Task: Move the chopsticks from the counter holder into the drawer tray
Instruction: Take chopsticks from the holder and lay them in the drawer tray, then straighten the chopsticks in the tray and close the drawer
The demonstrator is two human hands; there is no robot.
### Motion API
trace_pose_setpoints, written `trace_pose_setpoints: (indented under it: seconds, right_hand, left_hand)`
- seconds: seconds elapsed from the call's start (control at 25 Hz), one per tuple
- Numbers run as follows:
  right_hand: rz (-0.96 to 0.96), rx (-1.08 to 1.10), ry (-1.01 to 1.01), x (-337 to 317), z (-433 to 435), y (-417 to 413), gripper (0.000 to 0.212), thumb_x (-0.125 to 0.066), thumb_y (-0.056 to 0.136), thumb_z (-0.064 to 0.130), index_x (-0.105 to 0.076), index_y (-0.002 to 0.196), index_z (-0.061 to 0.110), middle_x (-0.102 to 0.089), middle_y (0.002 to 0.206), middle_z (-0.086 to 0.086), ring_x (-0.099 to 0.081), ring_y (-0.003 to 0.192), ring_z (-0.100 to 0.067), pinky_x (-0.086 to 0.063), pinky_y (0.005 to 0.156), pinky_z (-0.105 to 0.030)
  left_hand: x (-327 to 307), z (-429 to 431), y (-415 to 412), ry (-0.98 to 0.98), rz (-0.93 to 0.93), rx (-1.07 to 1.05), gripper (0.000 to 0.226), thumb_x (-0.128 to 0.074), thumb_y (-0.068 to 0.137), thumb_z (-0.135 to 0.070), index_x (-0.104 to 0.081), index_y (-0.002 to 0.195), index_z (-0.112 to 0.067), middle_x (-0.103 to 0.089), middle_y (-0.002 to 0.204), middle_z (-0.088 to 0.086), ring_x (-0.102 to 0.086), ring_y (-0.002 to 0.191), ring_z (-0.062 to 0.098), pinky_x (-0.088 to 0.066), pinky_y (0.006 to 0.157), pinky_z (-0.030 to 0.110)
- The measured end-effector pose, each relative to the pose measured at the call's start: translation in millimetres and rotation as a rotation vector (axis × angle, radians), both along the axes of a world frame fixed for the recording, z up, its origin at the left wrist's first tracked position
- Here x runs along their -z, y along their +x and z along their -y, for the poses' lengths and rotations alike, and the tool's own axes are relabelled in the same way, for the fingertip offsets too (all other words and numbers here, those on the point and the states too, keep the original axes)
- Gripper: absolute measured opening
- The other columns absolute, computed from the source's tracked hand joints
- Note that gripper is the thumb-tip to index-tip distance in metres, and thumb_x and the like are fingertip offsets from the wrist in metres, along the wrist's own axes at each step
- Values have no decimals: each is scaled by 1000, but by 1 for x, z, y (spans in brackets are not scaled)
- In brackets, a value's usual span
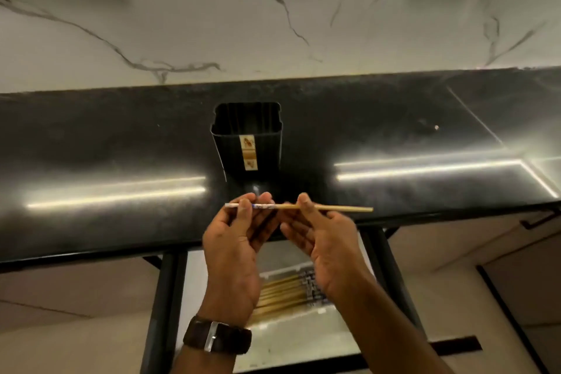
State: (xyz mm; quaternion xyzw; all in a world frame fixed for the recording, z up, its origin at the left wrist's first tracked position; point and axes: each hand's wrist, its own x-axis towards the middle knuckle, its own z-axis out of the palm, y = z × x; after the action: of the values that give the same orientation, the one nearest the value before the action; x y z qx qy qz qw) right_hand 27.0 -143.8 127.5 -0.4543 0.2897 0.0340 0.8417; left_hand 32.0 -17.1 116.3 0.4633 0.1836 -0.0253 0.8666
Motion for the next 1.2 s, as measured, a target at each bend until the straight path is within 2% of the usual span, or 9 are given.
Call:
trace_pose_setpoints:
  seconds: [0.08, 0.16, 0.24, 0.32, 0.52, 0.6, 0.72, 0.92, 1.2]
  right_hand:
    - [-94, -86, -256, 23, 5, -37, 36, -69, 91, 38, -73, 92, 3, -79, 77, -12, -76, 67, -23, -62, 59, -28]
    - [14, -108, -766, 48, 10, -65, 31, -68, 88, 44, -73, 87, 13, -76, 74, -2, -72, 66, -13, -61, 60, -25]
    - [242, -146, -1173, 65, 9, -77, 22, -68, 91, 37, -73, 106, 22, -72, 99, 8, -68, 85, -7, -61, 71, -24]
    - [387, -244, -1269, 71, 1, -70, 34, -66, 92, 35, -69, 124, 22, -68, 117, 6, -65, 96, -7, -60, 78, -25]
    - [413, -240, -1073, 67, -2, -52, 18, -69, 92, 15, -72, 109, 15, -79, 99, -2, -76, 86, -15, -62, 79, -28]
    - [100, -81, -617, 74, 4, -51, 17, -73, 89, 13, -70, 106, 14, -78, 98, -7, -77, 88, -21, -64, 79, -33]
    - [-302, 60, 9, 90, 10, -57, 22, -70, 90, 3, -65, 111, 1, -77, 101, -20, -77, 95, -33, -65, 77, -39]
    - [-534, 2, 175, 119, -2, -62, 17, -55, 96, -8, -60, 113, -10, -69, 90, -26, -67, 74, -32, -61, 59, -35]
    - [-656, -164, -12, 155, -9, -38, 22, -44, 104, 1, -64, 106, -9, -69, 81, -20, -65, 60, -24, -59, 43, -28]
  left_hand:
    - [9, 0, -16, 105, 8, -94, 26, -51, 103, -22, -62, 117, -3, -77, 103, 16, -74, 101, 33, -58, 90, 46]
    - [11, -1, -24, 240, 64, -136, 25, -51, 103, -23, -62, 113, -4, -75, 95, 15, -75, 94, 32, -60, 86, 46]
    - [9, 1, -26, 407, 159, -92, 21, -54, 101, -25, -64, 108, -9, -74, 90, 13, -75, 87, 29, -62, 80, 40]
    - [5, 6, -25, 574, 262, 8, 15, -57, 99, -26, -67, 104, -16, -75, 87, 9, -75, 83, 23, -62, 77, 34]
    - [11, 18, -23, 834, 409, 162, 19, -65, 94, -27, -73, 110, -21, -77, 97, -3, -73, 91, 11, -59, 81, 25]
    - [30, 12, -28, 946, 310, 147, 29, -61, 96, -33, -70, 120, -20, -73, 113, -4, -68, 105, 9, -56, 90, 26]
    - [74, 0, -55, 1067, -122, 123, 47, -60, 95, -45, -56, 136, -23, -58, 136, 5, -58, 119, 22, -52, 97, 40]
    - [107, -3, -80, 182, -555, -204, 29, -64, 94, -3, -61, 122, -2, -70, 109, 22, -70, 86, 29, -61, 70, 33]
    - [145, -11, -58, -17, -794, -296, 22, -64, 93, 2, -61, 113, 12, -69, 112, 27, -70, 79, 32, -60, 73, 37]
